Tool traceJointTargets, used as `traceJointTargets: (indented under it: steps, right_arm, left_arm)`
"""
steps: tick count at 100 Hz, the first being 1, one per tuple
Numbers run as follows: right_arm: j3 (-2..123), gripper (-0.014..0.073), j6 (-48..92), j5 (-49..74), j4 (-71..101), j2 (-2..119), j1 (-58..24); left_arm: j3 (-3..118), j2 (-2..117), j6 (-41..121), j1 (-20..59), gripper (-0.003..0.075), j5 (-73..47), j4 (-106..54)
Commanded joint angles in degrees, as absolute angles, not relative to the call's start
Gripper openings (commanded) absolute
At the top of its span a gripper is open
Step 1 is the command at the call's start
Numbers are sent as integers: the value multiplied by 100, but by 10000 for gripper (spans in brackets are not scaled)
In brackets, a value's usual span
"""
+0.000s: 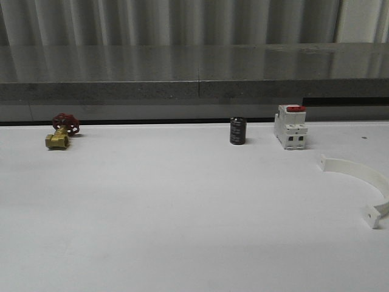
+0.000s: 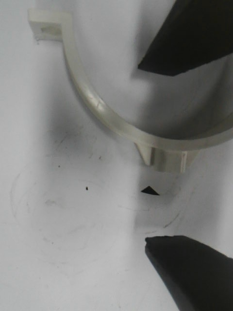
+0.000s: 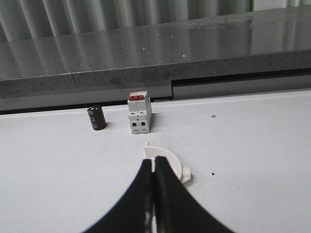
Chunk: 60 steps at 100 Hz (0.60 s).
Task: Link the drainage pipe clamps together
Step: 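Close the left gripper on the clamp half's end tab and lift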
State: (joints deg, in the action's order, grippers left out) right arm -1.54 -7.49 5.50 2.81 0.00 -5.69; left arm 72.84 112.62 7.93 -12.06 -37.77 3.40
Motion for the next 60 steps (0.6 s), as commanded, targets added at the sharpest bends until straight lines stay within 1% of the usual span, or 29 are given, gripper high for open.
traceJointTargets:
  steps: [1, 44, 49, 53, 56, 60]
  right_arm:
    - [-59, -67, -696, 150, 221, 50, -569]
    - [-59, -67, -696, 150, 221, 50, -569]
    - [-59, -67, -696, 150, 221, 50, -569]
    - [-59, -67, -696, 150, 221, 50, -569]
    - [-59, -67, -696, 150, 221, 50, -569]
    - [-59, -67, -696, 150, 221, 50, -569]
  left_arm:
    - [7450, 11054, 799, -1222, 648, -3551, 349]
    - [7450, 11311, 799, -1222, 643, -3495, 349]
    - [7450, 11311, 799, -1222, 619, -3537, 349]
    - [7450, 11311, 799, -1222, 581, -3591, 349]
    - [7450, 11311, 799, -1222, 547, -3633, 349]
    - [7450, 11311, 799, -1222, 478, -3689, 324]
